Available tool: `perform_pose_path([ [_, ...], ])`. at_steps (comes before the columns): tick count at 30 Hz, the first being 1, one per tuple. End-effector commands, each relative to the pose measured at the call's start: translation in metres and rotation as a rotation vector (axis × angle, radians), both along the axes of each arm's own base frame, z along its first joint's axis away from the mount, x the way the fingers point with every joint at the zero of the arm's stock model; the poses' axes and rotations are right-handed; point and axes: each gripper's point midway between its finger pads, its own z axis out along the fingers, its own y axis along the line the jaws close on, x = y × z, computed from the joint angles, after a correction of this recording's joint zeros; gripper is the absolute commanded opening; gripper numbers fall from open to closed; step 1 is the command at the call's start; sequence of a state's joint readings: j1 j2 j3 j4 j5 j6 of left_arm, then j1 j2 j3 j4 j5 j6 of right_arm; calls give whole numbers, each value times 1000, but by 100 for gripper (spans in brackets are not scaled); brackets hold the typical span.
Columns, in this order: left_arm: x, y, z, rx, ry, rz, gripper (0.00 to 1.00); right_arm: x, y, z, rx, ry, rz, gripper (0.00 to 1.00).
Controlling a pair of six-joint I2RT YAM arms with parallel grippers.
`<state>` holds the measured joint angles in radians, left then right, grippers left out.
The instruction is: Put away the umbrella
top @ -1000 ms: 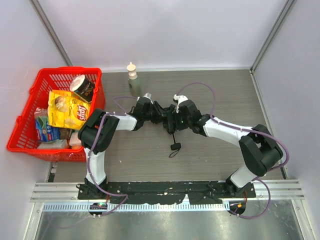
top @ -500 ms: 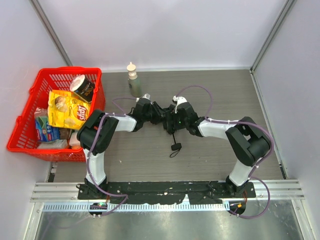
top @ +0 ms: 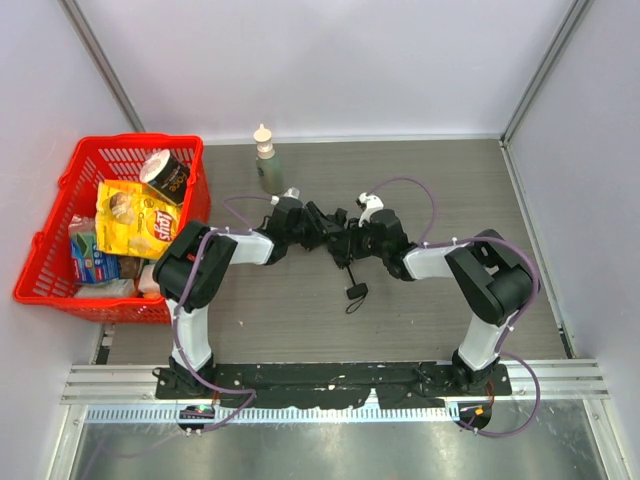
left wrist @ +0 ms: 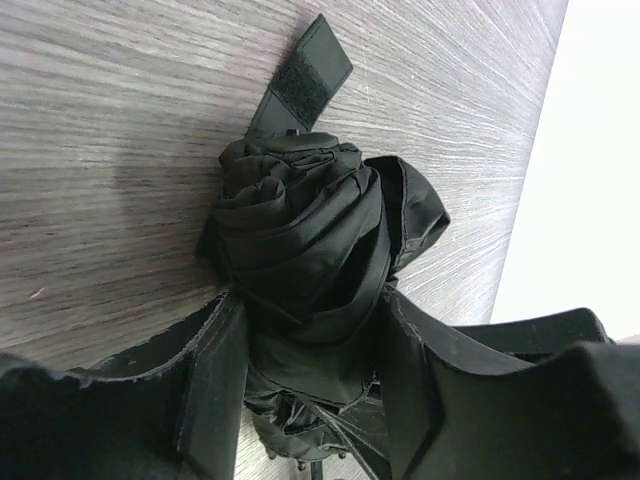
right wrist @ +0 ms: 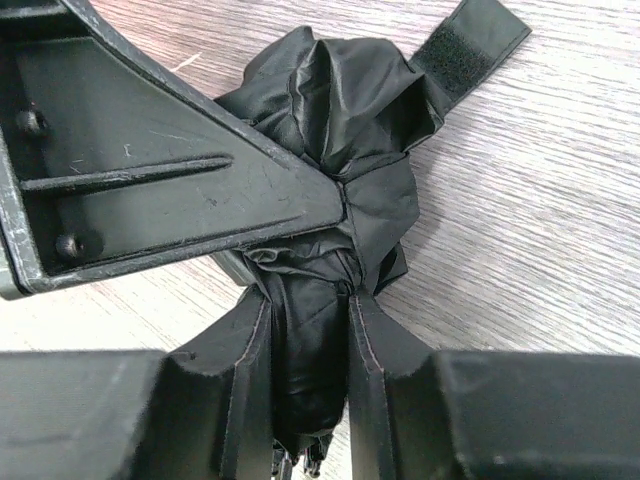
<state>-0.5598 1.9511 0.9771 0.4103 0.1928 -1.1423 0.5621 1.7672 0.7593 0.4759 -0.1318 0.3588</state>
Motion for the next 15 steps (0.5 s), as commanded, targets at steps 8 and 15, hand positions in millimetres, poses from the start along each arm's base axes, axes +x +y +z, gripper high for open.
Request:
perform_pose_path([
  [8,-42,26,-3,106,72,-142,90,-24,1,-27,30,28,101,1],
  [15,-35,62,24,82,51,-97,93,-26,-5,-21,0,-13,111,1],
])
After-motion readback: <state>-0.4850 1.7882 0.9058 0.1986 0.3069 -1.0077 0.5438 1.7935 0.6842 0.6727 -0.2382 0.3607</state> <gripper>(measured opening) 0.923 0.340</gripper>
